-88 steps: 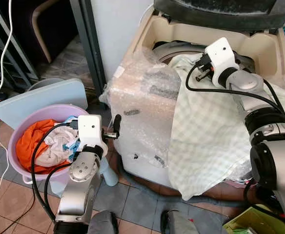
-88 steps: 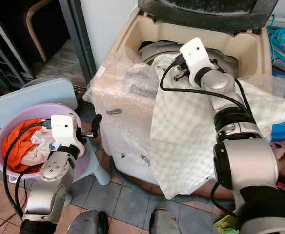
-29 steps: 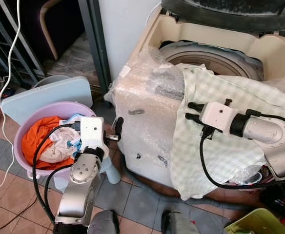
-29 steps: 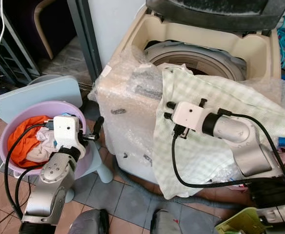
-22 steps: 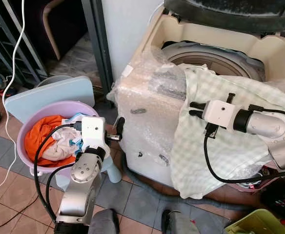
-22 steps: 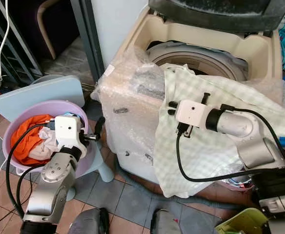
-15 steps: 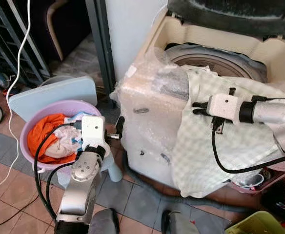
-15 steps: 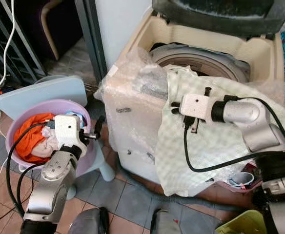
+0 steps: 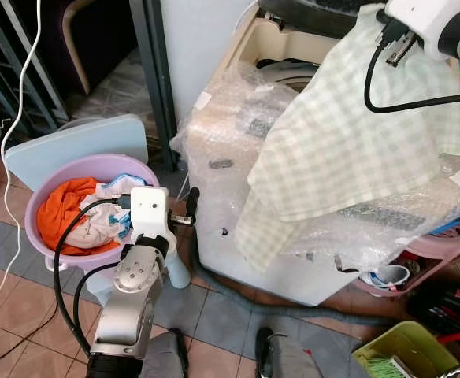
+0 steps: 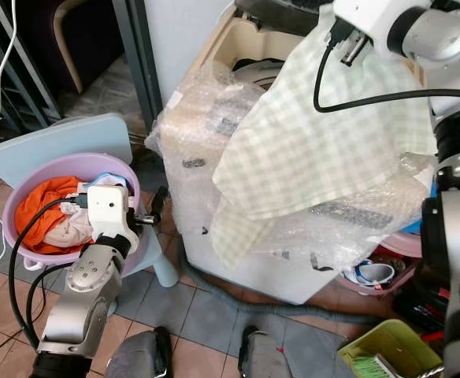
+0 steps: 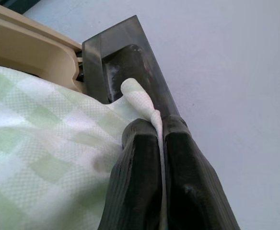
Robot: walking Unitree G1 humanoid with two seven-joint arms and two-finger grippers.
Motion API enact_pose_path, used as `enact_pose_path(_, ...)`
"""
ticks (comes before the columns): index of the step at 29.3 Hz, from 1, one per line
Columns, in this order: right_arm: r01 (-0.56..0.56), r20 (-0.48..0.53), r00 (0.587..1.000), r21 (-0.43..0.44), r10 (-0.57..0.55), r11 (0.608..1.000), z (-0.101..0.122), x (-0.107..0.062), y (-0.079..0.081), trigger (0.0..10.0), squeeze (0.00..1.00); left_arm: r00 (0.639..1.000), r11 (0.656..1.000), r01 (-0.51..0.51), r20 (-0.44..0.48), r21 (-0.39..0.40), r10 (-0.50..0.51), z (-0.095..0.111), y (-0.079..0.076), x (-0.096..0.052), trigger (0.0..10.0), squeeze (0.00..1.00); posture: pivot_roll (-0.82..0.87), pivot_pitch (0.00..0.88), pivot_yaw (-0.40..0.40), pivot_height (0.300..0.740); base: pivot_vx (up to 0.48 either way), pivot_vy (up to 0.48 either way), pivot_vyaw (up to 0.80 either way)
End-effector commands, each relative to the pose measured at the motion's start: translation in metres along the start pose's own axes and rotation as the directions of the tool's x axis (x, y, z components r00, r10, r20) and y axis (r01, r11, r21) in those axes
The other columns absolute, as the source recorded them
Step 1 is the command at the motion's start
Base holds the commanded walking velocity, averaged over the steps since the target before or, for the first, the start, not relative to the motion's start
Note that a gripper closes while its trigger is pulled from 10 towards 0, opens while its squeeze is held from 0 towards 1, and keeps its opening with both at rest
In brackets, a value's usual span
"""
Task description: Clothes washing
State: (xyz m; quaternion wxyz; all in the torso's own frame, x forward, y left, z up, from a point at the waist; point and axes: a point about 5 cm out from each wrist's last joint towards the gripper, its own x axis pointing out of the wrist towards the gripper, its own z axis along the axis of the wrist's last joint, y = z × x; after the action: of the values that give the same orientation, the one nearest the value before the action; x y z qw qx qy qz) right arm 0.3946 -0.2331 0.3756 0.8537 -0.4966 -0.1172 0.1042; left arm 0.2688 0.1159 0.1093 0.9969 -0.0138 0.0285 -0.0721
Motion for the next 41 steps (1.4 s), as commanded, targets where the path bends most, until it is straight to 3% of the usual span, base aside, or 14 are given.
enact_pose_path(1, 0.105, -0.014, 0.994, 0.053, -0.104, 0.993, -0.003, -0.001, -0.010, 0.0, 0.00, 1.000, 1.000, -0.003, 0.008, 0.010, 0.003, 0.002, -0.001, 0.001, 10.0, 0.00, 0.00, 0.117, 0.003, 0.740, 0.000, 0.000, 0.00)
enact_pose_path(5, 0.387, 0.002, 0.922, 0.030, -0.387, 0.922, 0.002, -0.003, -0.030, 0.0, 0.00, 1.000, 1.000, -0.003, 0.009, 0.007, 0.003, 0.002, -0.001, 0.002, 10.0, 0.00, -0.01, 0.117, 0.002, 0.740, 0.000, 0.000, 0.00)
enact_pose_path(9, 0.427, 0.004, 0.904, 0.058, -0.428, 0.902, -0.002, 0.000, -0.019, 0.0, 0.00, 1.000, 1.000, -0.005, 0.007, 0.004, 0.005, 0.001, -0.002, 0.002, 10.0, 0.00, -0.02, 0.115, -0.001, 0.740, 0.000, 0.000, 0.00)
enact_pose_path(10, 0.179, -0.032, 0.983, -0.008, -0.179, 0.984, -0.018, 0.012, 0.041, 3.5, 0.00, 1.000, 1.000, -0.005, 0.009, 0.002, 0.005, 0.001, -0.004, 0.003, 10.0, 0.00, -0.01, 0.115, -0.003, 0.740, 0.000, 0.000, 0.00)
enact_pose_path(11, 0.179, -0.032, 0.983, -0.008, -0.179, 0.984, -0.018, 0.012, 0.041, 3.5, 0.00, 1.000, 1.000, -0.005, 0.009, 0.002, 0.005, 0.001, -0.004, 0.003, 10.0, 0.00, -0.01, 0.115, -0.003, 0.740, 0.000, 0.000, 0.00)
enact_pose_path(12, -0.116, -0.105, 0.988, 0.010, 0.116, 0.993, -0.039, 0.012, 0.102, 10.0, 0.00, 1.000, 1.000, -0.004, 0.011, 0.001, 0.004, 0.002, -0.005, 0.004, 10.0, 0.00, -0.01, 0.119, -0.003, 0.740, 0.000, 0.000, 0.00)
enact_pose_path(13, -0.188, -0.109, 0.975, 0.063, 0.194, 0.980, -0.045, 0.009, 0.117, 10.0, 0.69, 1.000, 1.000, -0.004, 0.011, 0.000, 0.004, 0.002, -0.005, 0.003, 10.0, 0.00, -0.01, 0.120, -0.003, 0.740, 0.000, 0.000, 0.00)
enact_pose_path(14, -0.215, -0.104, 0.969, 0.098, 0.225, 0.972, -0.047, 0.008, 0.124, 10.0, 1.00, 1.000, 1.000, -0.004, 0.011, 0.000, 0.004, 0.002, -0.005, 0.003, 10.0, 0.00, -0.01, 0.120, -0.003, 0.740, 0.000, 0.000, 0.00)
enact_pose_path(19, -0.301, 0.060, 0.954, 0.157, 0.295, 0.941, -0.039, 0.003, 0.141, 10.0, 1.00, 1.000, 1.000, -0.006, 0.006, -0.003, 0.006, 0.000, -0.004, 0.003, 10.0, 0.00, -0.02, 0.120, 0.001, 0.740, 0.000, 0.000, 0.00)
enact_pose_path(27, -0.100, 0.152, 0.986, 0.255, 0.062, 0.962, -0.034, -0.002, 0.104, 10.0, 1.00, 1.000, 1.000, -0.002, 0.005, -0.011, 0.002, 0.000, -0.005, 0.004, 10.0, 0.00, -0.03, 0.118, 0.005, 0.740, 0.000, 0.000, 0.00)
enact_pose_path(32, 0.032, 0.208, 0.971, 0.376, -0.118, 0.926, -0.032, -0.010, 0.083, 10.0, 1.00, 1.000, 1.000, 0.004, 0.003, -0.009, -0.004, -0.001, -0.004, 0.003, 10.0, 0.00, -0.03, 0.118, 0.014, 0.740, 0.000, 0.000, 0.00)
enact_pose_path(33, -0.010, 0.226, 0.968, 0.481, -0.112, 0.877, -0.029, -0.008, 0.084, 10.0, 1.00, 1.000, 1.000, 0.005, 0.002, -0.005, -0.005, -0.001, -0.004, 0.003, 10.0, 0.00, -0.03, 0.118, 0.016, 0.740, 0.000, 0.000, 0.00)
enact_pose_path(35, -0.108, 0.270, 0.961, 0.556, -0.057, 0.824, -0.025, -0.009, 0.090, 10.0, 1.00, 1.000, 1.000, 0.004, 0.002, -0.002, -0.004, -0.001, -0.004, 0.002, 10.0, 0.00, -0.03, 0.118, 0.017, 0.740, 0.000, 0.000, 0.00)
enact_pose_path(41, -0.402, 0.422, 0.890, 0.546, 0.174, 0.735, -0.018, -0.032, 0.098, 10.0, 1.00, 1.000, 1.000, -0.005, -0.002, 0.003, 0.005, -0.003, -0.002, -0.002, 10.0, 0.00, -0.03, 0.115, 0.014, 0.740, 0.000, 0.000, 0.00)
